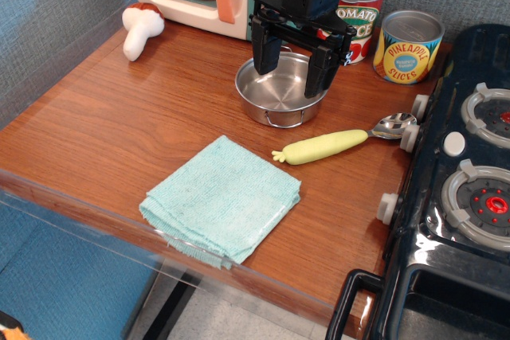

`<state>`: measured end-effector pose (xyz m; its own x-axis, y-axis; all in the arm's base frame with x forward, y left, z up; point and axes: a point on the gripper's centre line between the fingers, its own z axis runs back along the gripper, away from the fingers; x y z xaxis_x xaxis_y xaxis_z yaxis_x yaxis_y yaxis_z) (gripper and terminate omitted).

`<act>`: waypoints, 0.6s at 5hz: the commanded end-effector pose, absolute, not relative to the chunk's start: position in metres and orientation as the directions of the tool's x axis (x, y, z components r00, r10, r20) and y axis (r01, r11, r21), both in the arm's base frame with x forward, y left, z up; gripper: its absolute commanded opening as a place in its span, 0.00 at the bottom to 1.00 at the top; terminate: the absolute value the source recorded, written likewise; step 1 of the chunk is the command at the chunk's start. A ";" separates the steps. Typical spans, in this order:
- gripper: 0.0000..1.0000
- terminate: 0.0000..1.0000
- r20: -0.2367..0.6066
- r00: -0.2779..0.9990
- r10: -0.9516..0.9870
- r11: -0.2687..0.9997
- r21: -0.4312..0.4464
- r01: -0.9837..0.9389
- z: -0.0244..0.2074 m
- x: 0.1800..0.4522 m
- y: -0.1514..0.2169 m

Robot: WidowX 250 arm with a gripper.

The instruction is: Place the mushroom on the blue rag.

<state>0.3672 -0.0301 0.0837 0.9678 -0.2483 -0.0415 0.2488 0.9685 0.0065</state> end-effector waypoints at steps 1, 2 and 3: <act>1.00 0.00 -0.041 0.968 -0.248 0.969 0.007 0.249 0.084 0.367 -0.030; 1.00 0.00 -0.023 0.986 -0.163 0.986 0.019 0.163 0.090 0.380 0.010; 1.00 0.00 0.033 0.996 -0.082 0.997 0.016 0.081 0.102 0.390 0.058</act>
<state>0.3872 0.0637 0.0842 0.9981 -0.0608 -0.0124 0.0608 0.9981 0.0063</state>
